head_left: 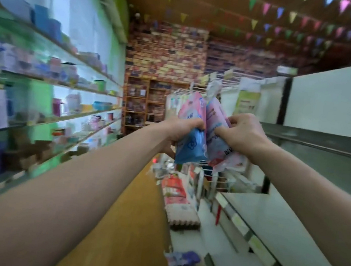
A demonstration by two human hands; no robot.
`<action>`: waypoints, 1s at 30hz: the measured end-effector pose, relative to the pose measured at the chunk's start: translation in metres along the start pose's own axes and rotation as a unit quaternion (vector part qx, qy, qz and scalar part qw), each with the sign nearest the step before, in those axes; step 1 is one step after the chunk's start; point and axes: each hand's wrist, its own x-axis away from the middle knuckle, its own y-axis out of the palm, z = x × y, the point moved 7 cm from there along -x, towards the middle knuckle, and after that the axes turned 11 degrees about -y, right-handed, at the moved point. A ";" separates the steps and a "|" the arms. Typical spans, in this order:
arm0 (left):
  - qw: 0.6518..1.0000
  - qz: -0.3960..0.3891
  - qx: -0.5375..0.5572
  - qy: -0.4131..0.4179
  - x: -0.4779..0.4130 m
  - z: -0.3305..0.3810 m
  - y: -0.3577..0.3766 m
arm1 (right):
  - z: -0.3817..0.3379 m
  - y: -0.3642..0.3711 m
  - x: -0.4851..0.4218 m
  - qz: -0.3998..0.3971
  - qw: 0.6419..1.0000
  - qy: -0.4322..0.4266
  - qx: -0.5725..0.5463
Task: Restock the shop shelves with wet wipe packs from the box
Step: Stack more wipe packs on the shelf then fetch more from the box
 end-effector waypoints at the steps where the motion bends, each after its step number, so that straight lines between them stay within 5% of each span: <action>1: 1.000 -0.014 -0.002 0.010 -0.011 0.009 0.009 | 0.009 -0.006 -0.007 0.011 1.000 0.008 0.009; 13: 0.971 -0.198 -0.033 0.130 -0.096 0.113 0.103 | 0.057 -0.090 -0.065 0.120 0.974 0.076 0.178; 21: 0.936 -0.324 0.015 0.140 -0.092 0.161 0.182 | 0.078 -0.171 -0.076 0.173 0.946 0.120 0.245; 30: 0.894 -0.423 0.072 0.134 -0.074 0.197 0.257 | 0.117 -0.221 -0.055 0.139 0.959 0.219 0.117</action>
